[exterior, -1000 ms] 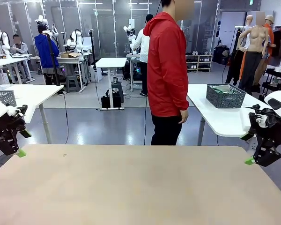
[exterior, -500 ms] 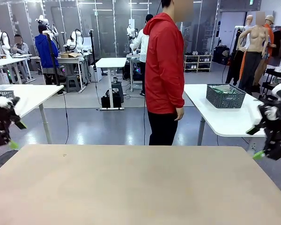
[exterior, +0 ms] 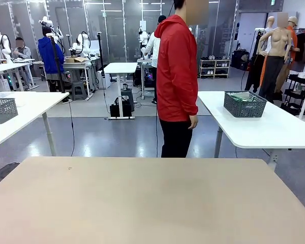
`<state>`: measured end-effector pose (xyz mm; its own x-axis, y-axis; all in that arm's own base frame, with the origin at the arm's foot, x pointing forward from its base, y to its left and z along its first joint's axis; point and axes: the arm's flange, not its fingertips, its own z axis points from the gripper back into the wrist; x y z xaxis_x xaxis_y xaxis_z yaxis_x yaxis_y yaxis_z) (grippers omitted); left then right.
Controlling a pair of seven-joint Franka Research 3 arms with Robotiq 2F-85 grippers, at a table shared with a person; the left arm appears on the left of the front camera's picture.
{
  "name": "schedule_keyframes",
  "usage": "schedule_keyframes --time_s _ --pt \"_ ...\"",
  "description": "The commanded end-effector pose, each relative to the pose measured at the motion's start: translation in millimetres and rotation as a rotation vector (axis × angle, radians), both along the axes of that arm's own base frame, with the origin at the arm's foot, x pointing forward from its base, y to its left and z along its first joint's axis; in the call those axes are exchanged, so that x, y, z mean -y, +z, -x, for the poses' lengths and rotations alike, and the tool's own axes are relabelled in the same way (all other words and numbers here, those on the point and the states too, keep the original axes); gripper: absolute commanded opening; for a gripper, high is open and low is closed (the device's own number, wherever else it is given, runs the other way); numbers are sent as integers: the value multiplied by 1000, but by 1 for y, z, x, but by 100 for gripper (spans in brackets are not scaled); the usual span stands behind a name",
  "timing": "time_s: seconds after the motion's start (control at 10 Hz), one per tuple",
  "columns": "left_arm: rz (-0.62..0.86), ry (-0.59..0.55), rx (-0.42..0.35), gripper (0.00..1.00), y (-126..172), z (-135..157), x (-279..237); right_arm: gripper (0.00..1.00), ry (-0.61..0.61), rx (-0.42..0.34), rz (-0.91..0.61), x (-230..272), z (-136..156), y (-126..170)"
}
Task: Fold the towels and place them in the basket.
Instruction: When a person lays out a Towel with hook on the table, fold it in half twice.
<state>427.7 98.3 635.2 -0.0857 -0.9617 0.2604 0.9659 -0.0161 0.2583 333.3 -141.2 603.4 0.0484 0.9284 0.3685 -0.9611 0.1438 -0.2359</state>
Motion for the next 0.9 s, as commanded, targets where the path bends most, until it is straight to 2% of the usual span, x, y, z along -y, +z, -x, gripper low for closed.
schedule_keyframes --time_s 0.0,0.2,0.4,0.5,0.8 --pt "35 -12 -82 100 12 -12 -18 100 -68 -113 -76 15 3 29" --pt "107 59 -159 100 17 -12 -30 100 -145 -188 -178 20 21 52" --pt "196 106 -218 100 19 -10 -38 100 -160 -234 -272 25 35 61" --pt "233 111 -243 100 21 -10 -40 100 -162 -233 -287 27 38 64" --pt "320 75 -282 100 21 -8 -43 100 -50 -232 -327 27 37 68"
